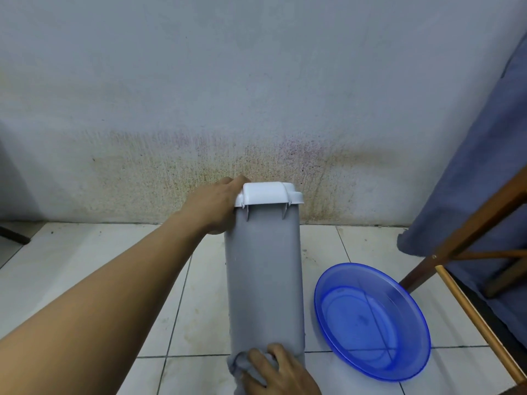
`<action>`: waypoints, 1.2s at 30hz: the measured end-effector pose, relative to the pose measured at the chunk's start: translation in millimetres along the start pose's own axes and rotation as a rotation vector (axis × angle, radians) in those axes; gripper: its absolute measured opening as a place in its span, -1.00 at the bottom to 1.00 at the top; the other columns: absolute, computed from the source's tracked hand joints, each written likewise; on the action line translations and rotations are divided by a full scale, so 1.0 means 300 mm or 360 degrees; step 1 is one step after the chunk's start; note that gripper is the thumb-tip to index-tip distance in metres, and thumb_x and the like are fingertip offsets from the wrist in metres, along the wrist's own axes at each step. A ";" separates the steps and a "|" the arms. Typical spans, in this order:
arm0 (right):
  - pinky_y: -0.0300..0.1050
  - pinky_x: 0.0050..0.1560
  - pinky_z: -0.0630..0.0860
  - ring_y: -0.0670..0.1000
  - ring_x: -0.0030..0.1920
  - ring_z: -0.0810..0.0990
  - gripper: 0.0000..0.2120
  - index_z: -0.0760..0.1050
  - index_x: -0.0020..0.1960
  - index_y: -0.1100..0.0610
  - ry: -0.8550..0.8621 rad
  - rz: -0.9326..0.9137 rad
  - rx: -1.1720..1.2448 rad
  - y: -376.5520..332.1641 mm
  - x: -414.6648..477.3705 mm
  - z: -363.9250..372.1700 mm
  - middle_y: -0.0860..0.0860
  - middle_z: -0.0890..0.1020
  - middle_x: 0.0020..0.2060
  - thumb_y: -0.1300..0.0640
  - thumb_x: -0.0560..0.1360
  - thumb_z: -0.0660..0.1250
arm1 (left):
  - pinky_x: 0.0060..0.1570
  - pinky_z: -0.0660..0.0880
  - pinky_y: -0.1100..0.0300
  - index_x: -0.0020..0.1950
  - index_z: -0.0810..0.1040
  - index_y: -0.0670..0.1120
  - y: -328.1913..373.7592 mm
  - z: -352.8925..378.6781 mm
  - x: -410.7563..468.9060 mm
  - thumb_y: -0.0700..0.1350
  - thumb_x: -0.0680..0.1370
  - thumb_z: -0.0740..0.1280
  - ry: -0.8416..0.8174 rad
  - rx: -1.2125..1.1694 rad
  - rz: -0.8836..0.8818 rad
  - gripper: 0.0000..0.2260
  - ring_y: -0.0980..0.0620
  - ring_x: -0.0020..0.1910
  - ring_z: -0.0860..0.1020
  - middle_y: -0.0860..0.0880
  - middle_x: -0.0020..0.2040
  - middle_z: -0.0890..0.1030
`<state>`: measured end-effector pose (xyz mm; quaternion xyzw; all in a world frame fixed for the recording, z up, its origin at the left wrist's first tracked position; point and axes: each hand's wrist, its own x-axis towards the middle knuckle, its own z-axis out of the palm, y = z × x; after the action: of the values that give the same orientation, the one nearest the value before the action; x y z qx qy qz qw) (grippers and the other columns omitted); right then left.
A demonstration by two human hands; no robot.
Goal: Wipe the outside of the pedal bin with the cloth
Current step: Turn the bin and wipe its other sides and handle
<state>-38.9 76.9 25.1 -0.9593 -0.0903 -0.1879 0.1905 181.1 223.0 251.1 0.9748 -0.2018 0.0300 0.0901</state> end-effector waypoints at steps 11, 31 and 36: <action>-0.13 -0.42 0.48 0.17 0.05 0.48 -0.77 0.41 -0.08 -0.04 -0.0078 -0.0647 -0.0369 0.276 -0.074 -0.163 0.00 0.51 0.18 0.26 0.37 0.24 | -0.08 0.50 -0.07 0.39 0.30 0.05 -0.005 -0.016 0.011 -0.24 0.46 0.32 0.0027 -0.0009 0.0015 -0.47 -0.21 0.05 0.54 -0.07 0.14 0.50; -0.09 -0.07 0.55 0.10 0.11 0.51 -0.67 0.56 0.14 -0.01 -0.0282 -0.0555 -0.0062 0.175 -0.124 -0.101 0.02 0.53 0.21 0.30 0.45 0.33 | -0.09 0.32 -0.01 0.45 0.28 -0.06 -0.015 -0.002 -0.008 -0.27 0.48 0.31 0.0081 0.0013 0.0079 -0.45 -0.27 0.09 0.51 -0.17 0.18 0.50; -0.20 -0.24 0.55 0.08 0.15 0.45 -0.52 0.60 0.08 0.01 -0.0321 -0.0288 -0.0006 0.253 -0.116 -0.155 0.01 0.42 0.21 0.35 0.25 0.58 | -0.09 0.34 -0.01 0.44 0.28 -0.04 -0.013 -0.002 -0.007 -0.25 0.48 0.32 0.0083 0.0005 0.0081 -0.46 -0.27 0.09 0.52 -0.16 0.18 0.50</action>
<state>-67.2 -14.4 26.0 -0.9616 -0.1948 -0.1071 0.1611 180.7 227.4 251.0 0.9684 -0.2241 0.0580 0.0929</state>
